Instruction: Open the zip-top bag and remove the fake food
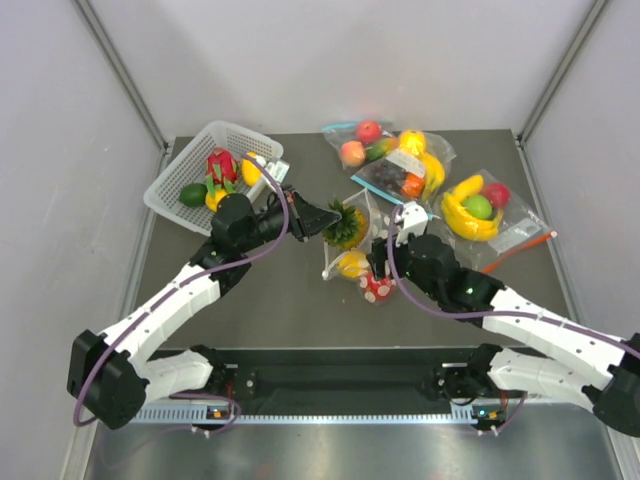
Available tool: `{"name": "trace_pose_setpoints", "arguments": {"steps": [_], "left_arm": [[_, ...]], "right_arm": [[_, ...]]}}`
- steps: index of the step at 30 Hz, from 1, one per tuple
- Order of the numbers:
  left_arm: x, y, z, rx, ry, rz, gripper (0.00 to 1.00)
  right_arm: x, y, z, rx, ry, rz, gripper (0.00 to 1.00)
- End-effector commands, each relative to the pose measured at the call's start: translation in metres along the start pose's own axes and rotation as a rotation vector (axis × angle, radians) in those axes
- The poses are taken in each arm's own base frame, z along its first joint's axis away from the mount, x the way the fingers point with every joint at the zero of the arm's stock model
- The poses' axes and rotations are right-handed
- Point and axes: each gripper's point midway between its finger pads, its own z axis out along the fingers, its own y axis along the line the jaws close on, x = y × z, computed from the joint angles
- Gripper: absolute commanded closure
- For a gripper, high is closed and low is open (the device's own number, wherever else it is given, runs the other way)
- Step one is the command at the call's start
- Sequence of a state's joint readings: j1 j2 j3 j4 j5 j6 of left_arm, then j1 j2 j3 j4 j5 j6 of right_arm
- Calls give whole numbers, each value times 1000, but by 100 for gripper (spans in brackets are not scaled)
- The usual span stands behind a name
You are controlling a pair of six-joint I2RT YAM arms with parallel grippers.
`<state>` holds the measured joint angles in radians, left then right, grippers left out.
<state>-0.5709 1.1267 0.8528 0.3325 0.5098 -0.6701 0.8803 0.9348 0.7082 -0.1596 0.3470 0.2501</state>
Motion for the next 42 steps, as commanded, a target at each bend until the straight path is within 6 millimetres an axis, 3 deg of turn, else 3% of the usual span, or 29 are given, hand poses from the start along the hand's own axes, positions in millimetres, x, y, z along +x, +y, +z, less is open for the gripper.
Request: {"name": "trace_pose_setpoints", "arguments": {"steps": [1,11,19,24,28,35,42], "left_arm": [[-24,-14,-2,21,-59,68,100],[-31,-2,-5,-19,-66,86,100],[-79,10,-29,-77,-148,136,100],[-110,42,-56,-196,-221,152,100],[-138,87,-87,-344,-304,149,100],[-186,144,-120,-570,-402,191,100],[-197,218,-134,-791,-398,207,100]], "right_arm": [[8,-4,14,28,11,55,26],[73,2,34,12,181,94,29],[103,-6,38,52,254,91,31],[112,-9,37,69,273,92,32],[111,-10,35,69,268,91,32],[109,-12,34,69,267,87,32],[111,-11,33,51,271,90,32]]}}
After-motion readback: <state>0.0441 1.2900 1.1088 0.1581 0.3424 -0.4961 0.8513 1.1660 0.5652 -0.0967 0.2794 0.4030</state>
